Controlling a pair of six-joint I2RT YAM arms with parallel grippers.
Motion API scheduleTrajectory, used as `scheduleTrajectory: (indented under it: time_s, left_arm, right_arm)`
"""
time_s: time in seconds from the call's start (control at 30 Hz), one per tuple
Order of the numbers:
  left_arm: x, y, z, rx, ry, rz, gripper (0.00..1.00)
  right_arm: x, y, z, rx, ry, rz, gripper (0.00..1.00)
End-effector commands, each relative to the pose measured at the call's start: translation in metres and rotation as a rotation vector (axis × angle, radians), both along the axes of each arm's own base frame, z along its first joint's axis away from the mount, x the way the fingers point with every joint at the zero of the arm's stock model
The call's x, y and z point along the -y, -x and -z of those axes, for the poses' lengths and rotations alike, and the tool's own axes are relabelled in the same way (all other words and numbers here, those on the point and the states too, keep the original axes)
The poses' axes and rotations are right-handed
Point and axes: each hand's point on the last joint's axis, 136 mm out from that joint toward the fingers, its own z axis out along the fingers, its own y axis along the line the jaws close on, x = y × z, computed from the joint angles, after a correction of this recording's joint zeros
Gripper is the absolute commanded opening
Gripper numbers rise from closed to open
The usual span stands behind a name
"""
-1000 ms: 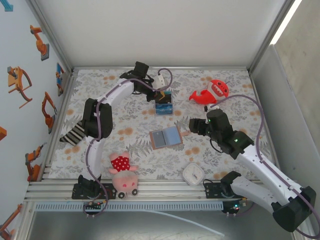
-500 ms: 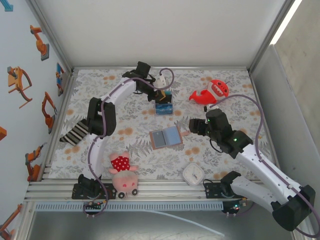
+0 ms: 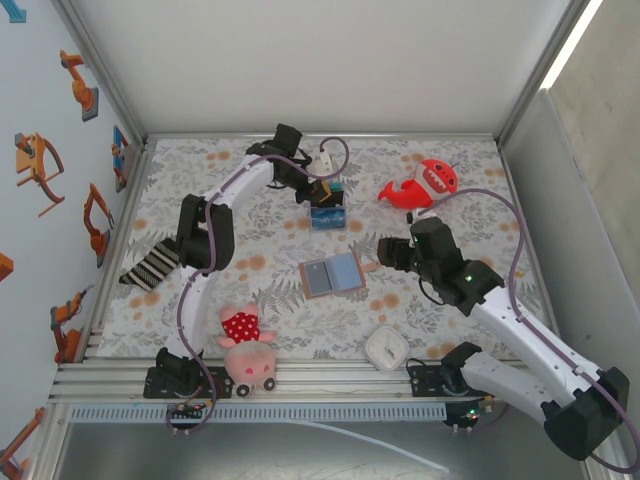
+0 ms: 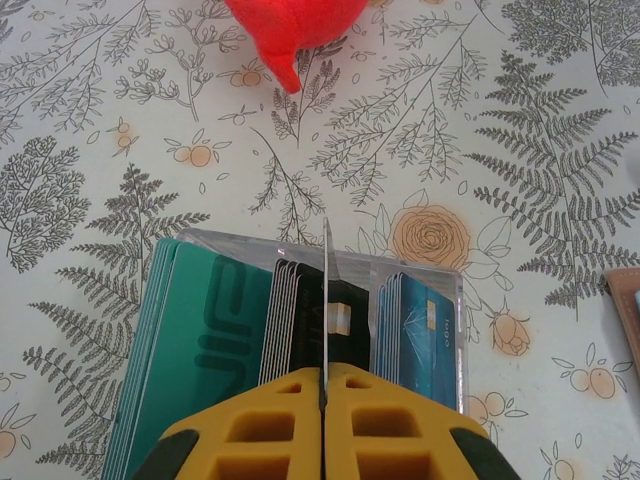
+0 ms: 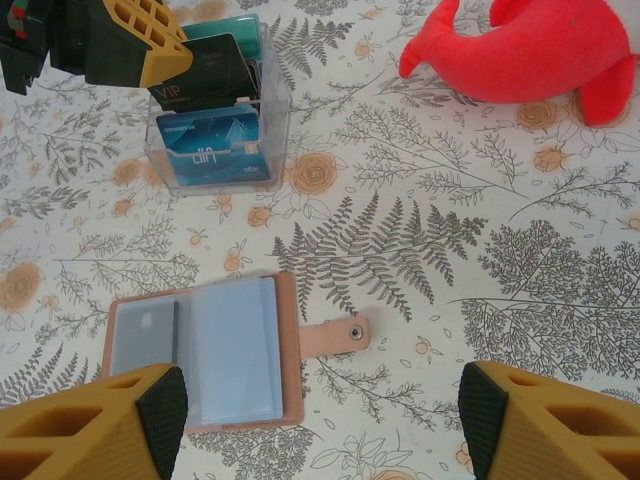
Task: Take the credit cards out of the card holder
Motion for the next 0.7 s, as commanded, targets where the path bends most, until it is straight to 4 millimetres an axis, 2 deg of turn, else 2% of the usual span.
scheduleTrajectory:
  time_s: [0.0,0.1,0.53,0.6,0.67]
  left_arm:
    - [-0.004,-0.004,0.004,0.004,-0.018,0.003,0.13]
    - [-0.005,-0.004,0.002,0.009,-0.018,0.001,0.17]
    - [-0.003,0.002,-0.024,0.03,0.005,-0.005,0.2]
    - [-0.003,0.005,-0.031,0.034,0.01,-0.009,0.23]
    - [-0.003,0.008,-0.041,0.042,0.018,-0.014,0.33]
  right_arm:
    - [0.002,-0.005,-0.008,0.017,-0.002,0.019,0.72]
    - [0.001,-0.005,-0.007,0.015,-0.002,0.017,0.72]
    - [0.0,-0.003,-0.005,0.008,-0.008,0.009,0.72]
    - [-0.001,-0.003,-0.004,0.003,-0.007,0.005,0.72]
    - [-0.002,-0.003,-0.002,-0.003,-0.005,0.001,0.71]
